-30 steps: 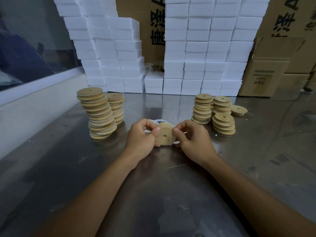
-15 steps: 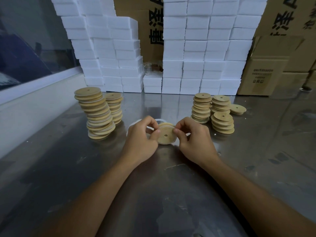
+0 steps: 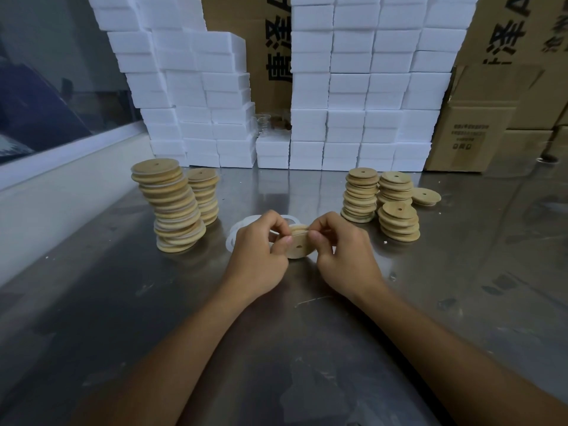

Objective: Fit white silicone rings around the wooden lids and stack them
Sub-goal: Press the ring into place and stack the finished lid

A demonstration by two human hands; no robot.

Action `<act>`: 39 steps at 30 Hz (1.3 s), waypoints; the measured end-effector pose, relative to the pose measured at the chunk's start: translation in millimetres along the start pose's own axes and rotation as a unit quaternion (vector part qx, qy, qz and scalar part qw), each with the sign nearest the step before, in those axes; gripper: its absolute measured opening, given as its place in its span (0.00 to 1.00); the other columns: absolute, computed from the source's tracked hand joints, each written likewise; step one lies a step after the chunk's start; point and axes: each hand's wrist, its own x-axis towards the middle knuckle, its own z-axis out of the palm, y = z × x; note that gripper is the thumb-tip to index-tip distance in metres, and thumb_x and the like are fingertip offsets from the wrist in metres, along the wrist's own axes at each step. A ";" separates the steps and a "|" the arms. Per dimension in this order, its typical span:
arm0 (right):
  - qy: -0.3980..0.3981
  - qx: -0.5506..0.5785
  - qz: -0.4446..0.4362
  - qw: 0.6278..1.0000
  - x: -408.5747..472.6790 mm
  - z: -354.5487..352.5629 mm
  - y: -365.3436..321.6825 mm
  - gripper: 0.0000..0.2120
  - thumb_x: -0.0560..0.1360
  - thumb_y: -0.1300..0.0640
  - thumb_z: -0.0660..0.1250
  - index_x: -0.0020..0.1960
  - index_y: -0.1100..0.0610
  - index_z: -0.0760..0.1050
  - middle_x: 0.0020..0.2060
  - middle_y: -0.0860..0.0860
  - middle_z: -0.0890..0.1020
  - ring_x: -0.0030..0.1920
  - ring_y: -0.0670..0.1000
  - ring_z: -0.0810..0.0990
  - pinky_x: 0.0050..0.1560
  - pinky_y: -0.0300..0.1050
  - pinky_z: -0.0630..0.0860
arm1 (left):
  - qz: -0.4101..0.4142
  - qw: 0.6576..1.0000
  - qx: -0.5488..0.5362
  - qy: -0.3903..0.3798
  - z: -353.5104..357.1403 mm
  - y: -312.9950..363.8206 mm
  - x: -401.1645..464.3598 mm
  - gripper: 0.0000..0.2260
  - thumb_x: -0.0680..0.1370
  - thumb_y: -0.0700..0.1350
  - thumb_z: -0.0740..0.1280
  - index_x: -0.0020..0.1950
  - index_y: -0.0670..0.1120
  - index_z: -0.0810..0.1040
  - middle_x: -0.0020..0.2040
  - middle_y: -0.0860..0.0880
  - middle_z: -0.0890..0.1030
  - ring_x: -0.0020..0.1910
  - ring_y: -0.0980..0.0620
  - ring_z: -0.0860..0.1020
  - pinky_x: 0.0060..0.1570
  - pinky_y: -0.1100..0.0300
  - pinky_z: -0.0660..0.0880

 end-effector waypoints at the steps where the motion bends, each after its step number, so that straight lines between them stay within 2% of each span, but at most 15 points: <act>1: 0.007 0.002 0.008 1.000 0.6 -0.1 -0.2 0.06 0.76 0.66 0.67 0.43 0.56 0.76 0.37 0.47 0.81 0.41 0.49 0.80 0.45 0.51 0.78 | -0.008 1.000 -0.006 0.000 0.1 -0.6 0.7 0.13 0.77 0.39 0.69 0.38 0.54 0.71 0.43 0.54 0.80 0.46 0.53 0.80 0.41 0.53 0.81; 4: 0.024 0.004 0.023 0.999 2.4 -1.4 -0.6 0.05 0.76 0.66 0.68 0.42 0.58 0.78 0.35 0.46 0.81 0.39 0.47 0.80 0.44 0.48 0.78 | -0.019 1.000 -0.013 -0.004 -0.2 -0.5 1.5 0.13 0.76 0.39 0.70 0.39 0.54 0.72 0.44 0.54 0.80 0.46 0.53 0.80 0.42 0.48 0.82; 8: 0.019 0.010 0.030 0.999 4.1 -3.0 0.3 0.04 0.75 0.65 0.69 0.43 0.59 0.80 0.36 0.49 0.83 0.40 0.48 0.81 0.45 0.49 0.79 | -0.026 1.000 -0.013 -0.006 -0.4 0.8 1.1 0.12 0.77 0.39 0.70 0.40 0.54 0.72 0.46 0.52 0.80 0.47 0.52 0.80 0.42 0.48 0.82; 14: -0.008 0.028 0.029 0.999 2.5 -0.1 5.3 0.06 0.76 0.60 0.70 0.42 0.52 0.78 0.36 0.43 0.82 0.39 0.40 0.80 0.38 0.30 0.73 | -0.053 0.998 -0.046 0.003 0.0 -2.7 2.6 0.12 0.76 0.38 0.70 0.39 0.54 0.73 0.45 0.51 0.81 0.47 0.51 0.81 0.42 0.47 0.82; 20: -0.012 0.055 0.040 0.998 3.0 2.0 9.4 0.04 0.77 0.55 0.70 0.43 0.50 0.77 0.36 0.45 0.82 0.40 0.41 0.81 0.38 0.33 0.77 | -0.100 0.988 -0.119 0.008 0.0 -9.9 4.9 0.12 0.76 0.37 0.70 0.38 0.53 0.74 0.45 0.46 0.82 0.47 0.45 0.83 0.44 0.42 0.82; 24: -0.026 0.052 0.043 0.997 3.3 1.5 10.9 0.06 0.76 0.59 0.70 0.43 0.50 0.77 0.38 0.44 0.83 0.41 0.42 0.81 0.41 0.37 0.80 | -0.118 0.983 -0.141 0.018 0.1 -11.1 5.5 0.12 0.76 0.37 0.69 0.38 0.52 0.75 0.44 0.45 0.83 0.46 0.45 0.83 0.43 0.42 0.82; 26: -0.021 0.042 0.025 0.999 2.8 0.7 11.2 0.07 0.76 0.63 0.70 0.43 0.52 0.77 0.38 0.44 0.82 0.41 0.40 0.80 0.41 0.35 0.78 | -0.119 0.983 -0.142 0.020 0.6 -9.8 5.4 0.11 0.76 0.36 0.69 0.39 0.51 0.75 0.43 0.45 0.83 0.44 0.45 0.84 0.39 0.42 0.82; 29: -0.011 0.008 -0.020 1.000 2.6 -2.2 9.8 0.05 0.75 0.66 0.69 0.45 0.56 0.78 0.38 0.41 0.80 0.43 0.39 0.79 0.40 0.30 0.74 | -0.055 0.995 -0.078 0.008 0.9 -6.9 2.2 0.11 0.77 0.37 0.69 0.40 0.52 0.74 0.43 0.50 0.81 0.45 0.51 0.81 0.38 0.47 0.82; 30: -0.010 -0.006 -0.032 0.999 2.8 -3.2 9.7 0.05 0.75 0.66 0.69 0.46 0.57 0.78 0.38 0.41 0.81 0.44 0.41 0.80 0.41 0.34 0.76 | -0.023 0.999 -0.042 0.005 0.3 -5.6 0.8 0.11 0.77 0.38 0.69 0.40 0.53 0.73 0.43 0.53 0.80 0.45 0.54 0.80 0.39 0.54 0.81; 32: -0.011 -0.028 -0.050 0.998 3.3 -4.5 8.8 0.04 0.75 0.65 0.68 0.46 0.58 0.78 0.40 0.45 0.82 0.44 0.46 0.80 0.43 0.48 0.79 | 0.021 1.000 0.003 0.003 -0.8 -2.5 -1.6 0.10 0.77 0.40 0.69 0.41 0.53 0.73 0.41 0.56 0.79 0.45 0.59 0.79 0.37 0.68 0.76; 34: -0.013 -0.032 -0.067 0.997 3.4 -4.8 7.2 0.04 0.75 0.65 0.68 0.46 0.58 0.78 0.41 0.47 0.82 0.44 0.49 0.81 0.43 0.52 0.79 | 0.032 0.999 0.008 -0.002 -1.3 -1.0 -2.2 0.09 0.77 0.41 0.69 0.41 0.53 0.73 0.42 0.57 0.79 0.45 0.60 0.79 0.38 0.72 0.73; 37: -0.020 -0.012 -0.075 0.997 1.4 -2.7 5.3 0.03 0.76 0.64 0.68 0.46 0.57 0.77 0.40 0.46 0.82 0.45 0.45 0.80 0.42 0.44 0.79 | 0.028 1.000 -0.001 0.001 -0.8 -2.5 -0.9 0.12 0.77 0.40 0.69 0.40 0.54 0.72 0.42 0.56 0.79 0.45 0.58 0.79 0.38 0.71 0.72; 39: -0.013 0.023 -0.053 0.998 0.4 -0.5 5.4 0.03 0.76 0.63 0.69 0.45 0.57 0.77 0.39 0.45 0.82 0.45 0.42 0.80 0.40 0.37 0.78 | 0.010 1.000 -0.009 0.006 0.4 -5.2 0.2 0.13 0.76 0.39 0.69 0.39 0.55 0.71 0.42 0.55 0.80 0.45 0.55 0.79 0.38 0.66 0.74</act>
